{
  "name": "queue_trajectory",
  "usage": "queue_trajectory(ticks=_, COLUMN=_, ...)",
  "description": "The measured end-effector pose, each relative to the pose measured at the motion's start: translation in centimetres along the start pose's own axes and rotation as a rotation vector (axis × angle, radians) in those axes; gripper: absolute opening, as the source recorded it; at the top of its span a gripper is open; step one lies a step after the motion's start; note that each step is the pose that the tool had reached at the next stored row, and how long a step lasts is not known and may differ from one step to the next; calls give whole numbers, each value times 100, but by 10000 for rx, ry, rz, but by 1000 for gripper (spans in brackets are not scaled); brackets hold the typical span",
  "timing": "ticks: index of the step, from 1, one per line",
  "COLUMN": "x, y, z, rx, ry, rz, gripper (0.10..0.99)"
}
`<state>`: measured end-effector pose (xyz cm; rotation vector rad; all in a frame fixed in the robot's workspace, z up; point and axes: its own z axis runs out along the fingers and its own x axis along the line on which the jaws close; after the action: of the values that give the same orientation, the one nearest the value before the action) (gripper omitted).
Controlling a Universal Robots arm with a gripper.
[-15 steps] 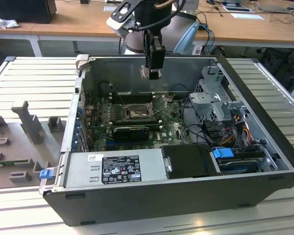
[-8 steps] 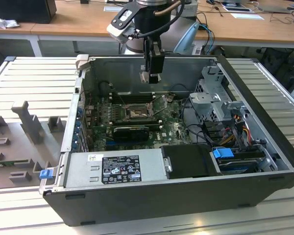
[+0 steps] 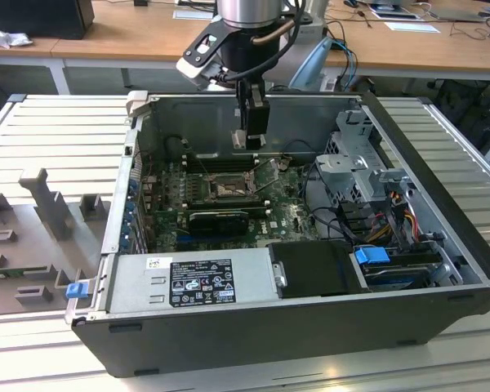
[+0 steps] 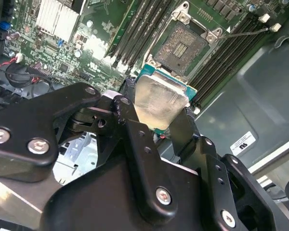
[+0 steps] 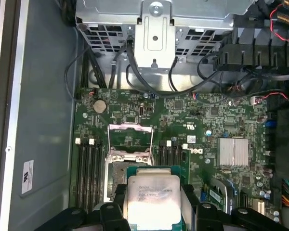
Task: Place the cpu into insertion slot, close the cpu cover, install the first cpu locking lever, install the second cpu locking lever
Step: 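Place the cpu into insertion slot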
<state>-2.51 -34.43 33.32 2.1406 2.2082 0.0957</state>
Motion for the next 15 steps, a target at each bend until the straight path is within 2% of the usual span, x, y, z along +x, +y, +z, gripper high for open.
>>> queue_trajectory(ticks=4, x=1, y=-30, z=66, rx=-41, ry=-15, rz=152, gripper=529)
queue_trajectory(ticks=9, x=2, y=-83, z=211, rx=-46, ry=-23, rz=235, gripper=529)
queue_trajectory(ticks=15, x=3, y=-113, z=328, rx=-46, ry=-26, rz=270, gripper=529)
